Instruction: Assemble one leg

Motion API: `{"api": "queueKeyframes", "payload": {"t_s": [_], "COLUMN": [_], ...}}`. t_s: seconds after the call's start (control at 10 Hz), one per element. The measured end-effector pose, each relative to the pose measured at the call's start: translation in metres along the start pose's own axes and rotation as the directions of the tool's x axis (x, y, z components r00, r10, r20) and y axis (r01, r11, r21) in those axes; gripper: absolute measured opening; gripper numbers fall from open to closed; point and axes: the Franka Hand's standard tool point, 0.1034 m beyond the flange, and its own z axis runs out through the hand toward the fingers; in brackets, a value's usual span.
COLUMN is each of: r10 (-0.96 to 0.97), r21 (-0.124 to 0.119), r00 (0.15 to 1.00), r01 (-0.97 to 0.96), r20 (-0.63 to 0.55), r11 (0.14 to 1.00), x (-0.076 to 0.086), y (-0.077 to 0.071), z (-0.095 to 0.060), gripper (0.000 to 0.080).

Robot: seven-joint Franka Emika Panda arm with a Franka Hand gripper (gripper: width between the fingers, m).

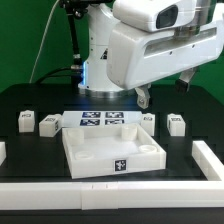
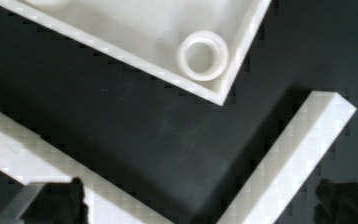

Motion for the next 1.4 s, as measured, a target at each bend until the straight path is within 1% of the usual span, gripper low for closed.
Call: {"api": "queueKeyframes", "payload": {"t_s": [0.9,1.0,1.1,1.2,1.3,1.4], "r10": [-0.003,-0.107,-0.163,-0.230,-0.291,-0.312], "r21": [0.001,-0.015,-0.026,-0.059,-0.093,-0.097], "r00": [1.000,0.994,0.986,0.971,0.953,0.946], "r01": [0.003,0.107,0.162,0.226,0.283,0.303], "r20": [-0.001,-0.018,-0.026,-0.060,-0.088,-0.090], "r11": [1.000,0.994,0.986,0.972,0.955,0.948], "x": [0.000,-0.007,-0.017,-0.027,-0.042,-0.051], "y": [-0.001,-0.006,-0.013,-0.016,-0.014,-0.010], "z": [0.001,0.006,0.012,0.020,0.031,0.037], "gripper": [0.0650,0.0650,0.0650,0.0650,0.0650,0.0650]}}
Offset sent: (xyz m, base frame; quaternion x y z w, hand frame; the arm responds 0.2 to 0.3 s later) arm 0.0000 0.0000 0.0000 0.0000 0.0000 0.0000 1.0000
